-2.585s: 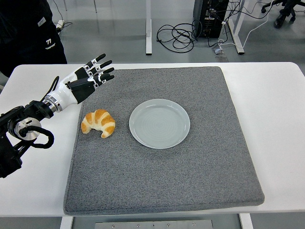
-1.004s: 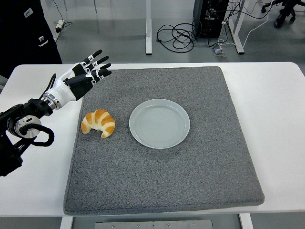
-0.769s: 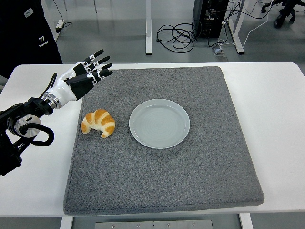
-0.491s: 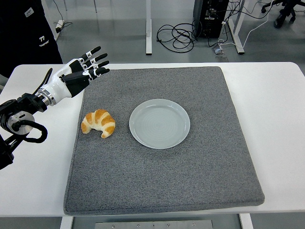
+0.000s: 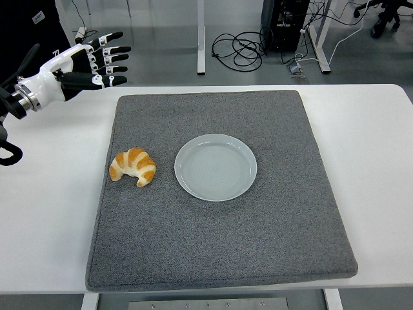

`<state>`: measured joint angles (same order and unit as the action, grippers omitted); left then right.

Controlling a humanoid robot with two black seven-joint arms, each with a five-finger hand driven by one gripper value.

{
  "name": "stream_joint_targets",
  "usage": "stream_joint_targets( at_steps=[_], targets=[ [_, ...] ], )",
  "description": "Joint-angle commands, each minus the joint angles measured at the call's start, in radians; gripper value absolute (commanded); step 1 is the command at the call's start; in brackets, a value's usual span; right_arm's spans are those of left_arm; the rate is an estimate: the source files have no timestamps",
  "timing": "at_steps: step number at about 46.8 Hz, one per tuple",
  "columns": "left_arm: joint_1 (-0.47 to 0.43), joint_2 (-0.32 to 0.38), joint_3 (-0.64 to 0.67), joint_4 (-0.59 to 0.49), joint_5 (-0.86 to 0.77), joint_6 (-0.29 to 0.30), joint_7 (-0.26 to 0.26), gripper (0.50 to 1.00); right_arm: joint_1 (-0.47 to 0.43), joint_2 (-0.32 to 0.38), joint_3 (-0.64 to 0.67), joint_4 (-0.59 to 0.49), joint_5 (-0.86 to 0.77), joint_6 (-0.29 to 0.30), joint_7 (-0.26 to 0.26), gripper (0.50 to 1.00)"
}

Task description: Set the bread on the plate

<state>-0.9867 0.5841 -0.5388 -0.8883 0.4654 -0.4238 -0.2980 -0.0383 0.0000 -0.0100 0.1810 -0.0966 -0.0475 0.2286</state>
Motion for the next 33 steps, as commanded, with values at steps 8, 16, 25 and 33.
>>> stream_joint_targets(
  at_steps=[8, 16, 25, 33],
  targets=[
    [-0.004, 0.114, 0.003, -0.15, 0.151, 0.0, -0.026, 0.898, 0.0, 0.0, -0.001, 0.0, 0.0, 0.0, 0.0, 1.0],
    [-0.006, 0.164, 0.011, -0.253, 0.346, 0.002, -0.024, 0.898, 0.0, 0.0, -0.001, 0.0, 0.0, 0.0, 0.0, 1.0],
    [-0.021, 0.212, 0.014, -0.359, 0.574, 0.0, -0.023, 0.899, 0.0, 0.0, -0.001, 0.0, 0.0, 0.0, 0.0, 1.0],
    [-0.041, 0.224, 0.014, -0.396, 0.74, 0.0, -0.021, 0.901, 0.0, 0.0, 0.001, 0.0, 0.0, 0.0, 0.0, 1.0]
  ],
)
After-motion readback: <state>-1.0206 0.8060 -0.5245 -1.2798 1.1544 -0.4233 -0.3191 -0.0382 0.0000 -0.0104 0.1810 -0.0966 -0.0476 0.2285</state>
